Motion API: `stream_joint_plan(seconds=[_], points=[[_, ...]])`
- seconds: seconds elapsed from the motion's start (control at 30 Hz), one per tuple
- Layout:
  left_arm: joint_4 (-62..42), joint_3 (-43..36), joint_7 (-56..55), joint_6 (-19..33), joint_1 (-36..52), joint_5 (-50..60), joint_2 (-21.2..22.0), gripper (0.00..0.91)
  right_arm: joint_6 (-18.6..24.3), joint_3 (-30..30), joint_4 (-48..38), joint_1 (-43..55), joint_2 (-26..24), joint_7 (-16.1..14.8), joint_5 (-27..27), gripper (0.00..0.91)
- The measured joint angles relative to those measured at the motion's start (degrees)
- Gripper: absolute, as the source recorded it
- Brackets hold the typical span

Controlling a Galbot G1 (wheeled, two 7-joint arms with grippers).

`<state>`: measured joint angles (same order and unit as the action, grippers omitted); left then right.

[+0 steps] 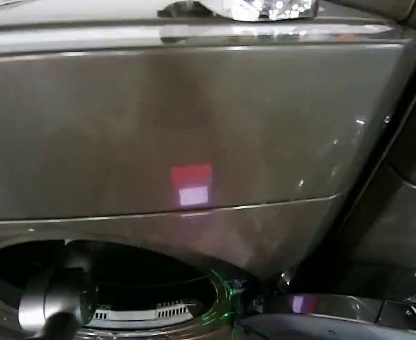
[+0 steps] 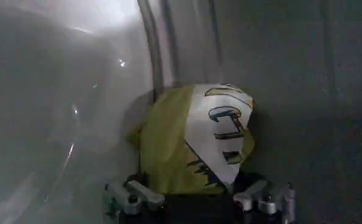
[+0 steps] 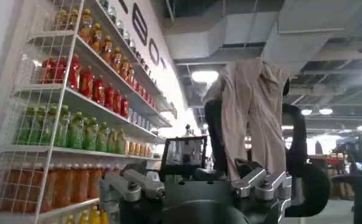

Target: Grasp the clothes from the dryer.

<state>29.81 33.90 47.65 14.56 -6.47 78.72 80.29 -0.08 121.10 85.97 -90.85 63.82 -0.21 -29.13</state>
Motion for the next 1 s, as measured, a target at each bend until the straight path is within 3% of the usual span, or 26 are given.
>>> stream_joint_plan(seconds=[0.57, 1.0], points=[[16.1, -1.4, -1.8, -5.8, -5.8, -9.1, 0.3, 0.000, -1.3, -0.3, 1.3, 0.8, 0.2, -1.2, 2.4, 0.907], [36.6, -2.4, -18.8, -24.7, -14.3, -28.9, 4.0, 0.000, -3.0, -0.8, 3.3, 2.1, 1.3, -0.3, 2.9, 0.907]])
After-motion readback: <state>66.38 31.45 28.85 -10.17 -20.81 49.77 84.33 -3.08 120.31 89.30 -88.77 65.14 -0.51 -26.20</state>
